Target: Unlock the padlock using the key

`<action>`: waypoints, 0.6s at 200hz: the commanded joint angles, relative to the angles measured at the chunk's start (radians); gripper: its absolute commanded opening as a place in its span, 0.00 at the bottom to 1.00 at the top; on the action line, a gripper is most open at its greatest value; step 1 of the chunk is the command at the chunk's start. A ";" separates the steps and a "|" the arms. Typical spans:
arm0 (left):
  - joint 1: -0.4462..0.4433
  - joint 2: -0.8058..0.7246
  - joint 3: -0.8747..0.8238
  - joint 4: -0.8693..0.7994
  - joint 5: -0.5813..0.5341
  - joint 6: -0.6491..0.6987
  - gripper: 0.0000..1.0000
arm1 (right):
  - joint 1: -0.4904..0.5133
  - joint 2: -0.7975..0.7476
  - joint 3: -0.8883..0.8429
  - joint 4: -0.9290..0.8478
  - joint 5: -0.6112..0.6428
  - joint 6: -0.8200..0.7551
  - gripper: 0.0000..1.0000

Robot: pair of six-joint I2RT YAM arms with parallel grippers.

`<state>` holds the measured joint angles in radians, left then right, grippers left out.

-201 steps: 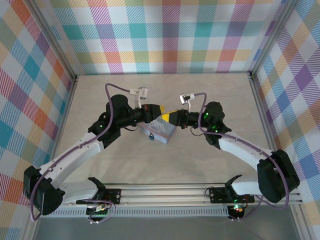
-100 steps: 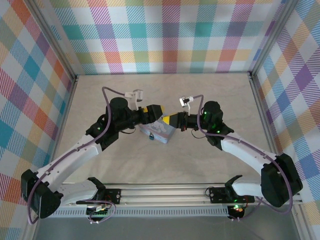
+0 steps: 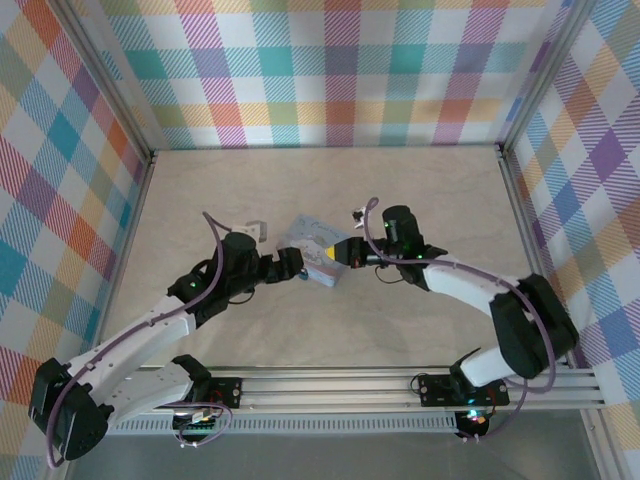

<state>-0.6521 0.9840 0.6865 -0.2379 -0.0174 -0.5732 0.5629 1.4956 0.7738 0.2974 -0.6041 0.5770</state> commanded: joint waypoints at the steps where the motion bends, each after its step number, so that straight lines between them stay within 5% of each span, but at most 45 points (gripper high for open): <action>1: 0.000 -0.003 -0.053 0.025 -0.050 0.053 0.94 | 0.003 0.071 0.070 0.069 -0.010 0.030 0.00; 120: 0.000 0.138 -0.210 0.334 0.100 0.129 0.88 | -0.004 0.288 0.164 -0.031 -0.044 0.034 0.01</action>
<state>-0.6521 1.0939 0.5014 -0.0132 0.0494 -0.4549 0.5625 1.7607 0.9203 0.3004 -0.6323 0.6201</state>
